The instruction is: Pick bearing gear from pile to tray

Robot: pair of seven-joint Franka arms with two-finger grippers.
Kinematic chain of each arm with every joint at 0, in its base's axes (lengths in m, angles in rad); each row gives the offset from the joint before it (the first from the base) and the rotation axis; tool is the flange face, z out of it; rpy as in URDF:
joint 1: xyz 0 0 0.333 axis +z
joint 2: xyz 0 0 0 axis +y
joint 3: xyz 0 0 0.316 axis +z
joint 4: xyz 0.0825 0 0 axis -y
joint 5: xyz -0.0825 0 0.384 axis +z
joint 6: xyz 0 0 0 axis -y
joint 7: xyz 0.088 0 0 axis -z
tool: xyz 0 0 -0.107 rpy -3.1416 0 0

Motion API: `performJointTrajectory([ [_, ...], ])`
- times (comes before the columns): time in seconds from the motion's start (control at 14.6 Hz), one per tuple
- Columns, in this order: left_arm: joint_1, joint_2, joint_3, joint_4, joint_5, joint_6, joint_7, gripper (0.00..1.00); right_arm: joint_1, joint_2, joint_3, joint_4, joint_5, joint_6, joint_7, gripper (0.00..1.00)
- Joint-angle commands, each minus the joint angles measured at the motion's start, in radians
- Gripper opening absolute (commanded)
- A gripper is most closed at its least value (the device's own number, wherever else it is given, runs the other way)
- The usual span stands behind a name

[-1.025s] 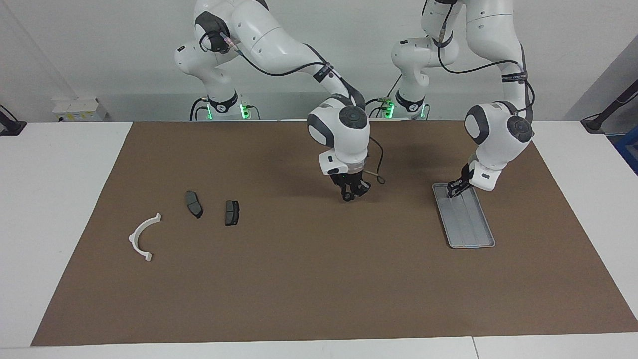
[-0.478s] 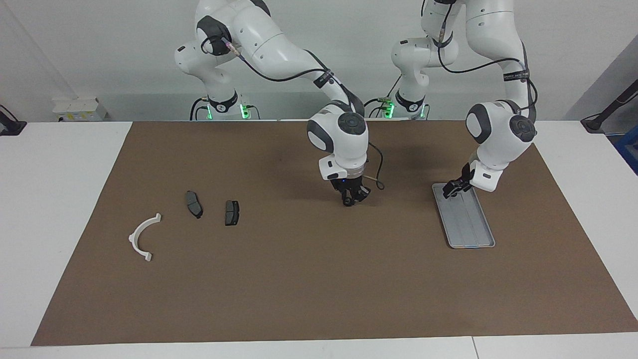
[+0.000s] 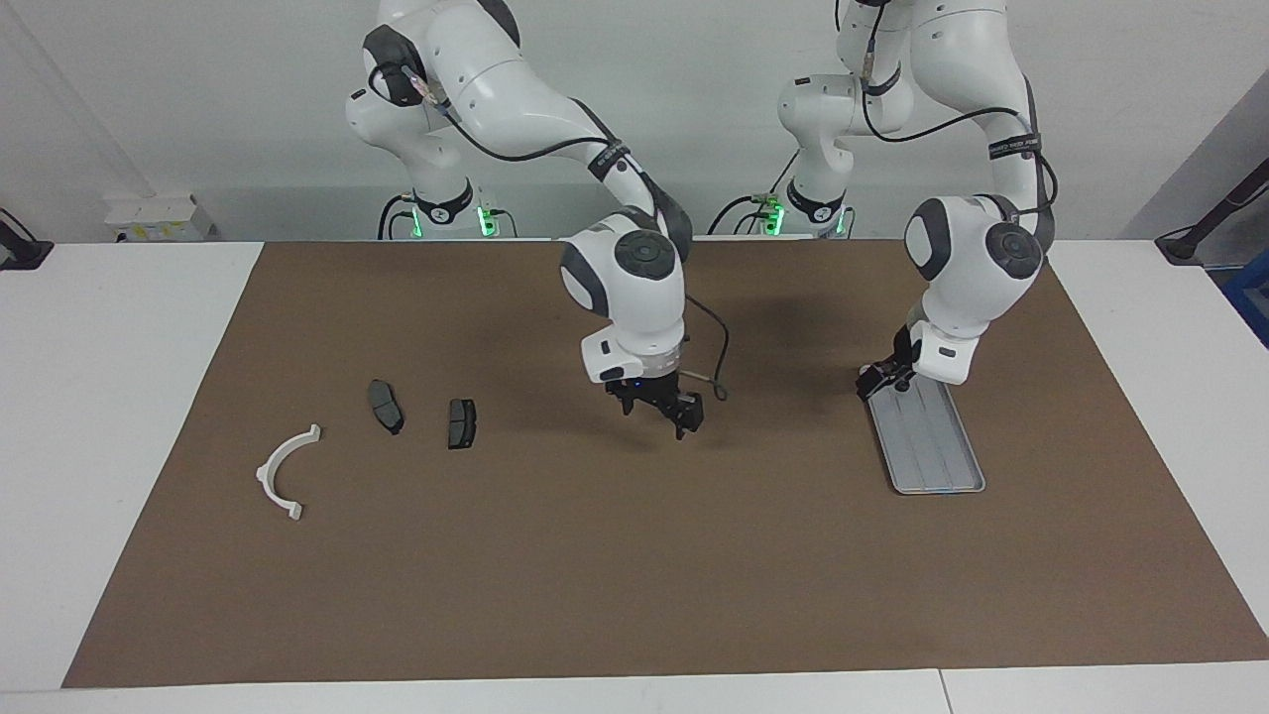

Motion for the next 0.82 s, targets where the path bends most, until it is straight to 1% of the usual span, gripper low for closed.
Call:
performJointTrajectory([
  [0.0,-0.096,0.042,0.015,0.078,-0.003,-0.034,-0.163,1.0,-0.117,-0.088,0.017,-0.014,0.072,-0.103,-0.295,1.0],
  [0.14,-0.172,0.094,0.015,0.159,0.01,-0.041,-0.297,1.0,-0.213,-0.125,0.016,-0.014,0.077,-0.172,-0.509,1.0],
  [0.21,-0.217,0.161,0.015,0.236,0.008,-0.064,-0.375,1.0,-0.266,-0.142,0.015,-0.014,0.077,-0.204,-0.655,1.0],
  [0.27,-0.26,0.23,0.015,0.288,0.01,-0.052,-0.449,1.0,-0.324,-0.154,0.015,-0.014,0.077,-0.221,-0.784,1.0],
  [0.34,-0.304,0.264,0.016,0.293,0.01,-0.016,-0.484,1.0,-0.375,-0.169,0.015,-0.014,0.077,-0.227,-0.876,1.0],
  [0.48,-0.318,0.27,0.015,0.26,0.008,0.041,-0.497,1.0,-0.421,-0.202,0.012,-0.016,0.07,-0.249,-0.923,1.0],
  [0.68,-0.395,0.322,0.016,0.31,0.007,0.054,-0.598,1.0,-0.468,-0.252,0.009,-0.022,0.059,-0.284,-0.922,1.0],
  [0.75,-0.421,0.359,0.016,0.348,0.01,0.043,-0.621,1.0,-0.479,-0.26,0.01,-0.022,0.054,-0.293,-0.923,1.0],
])
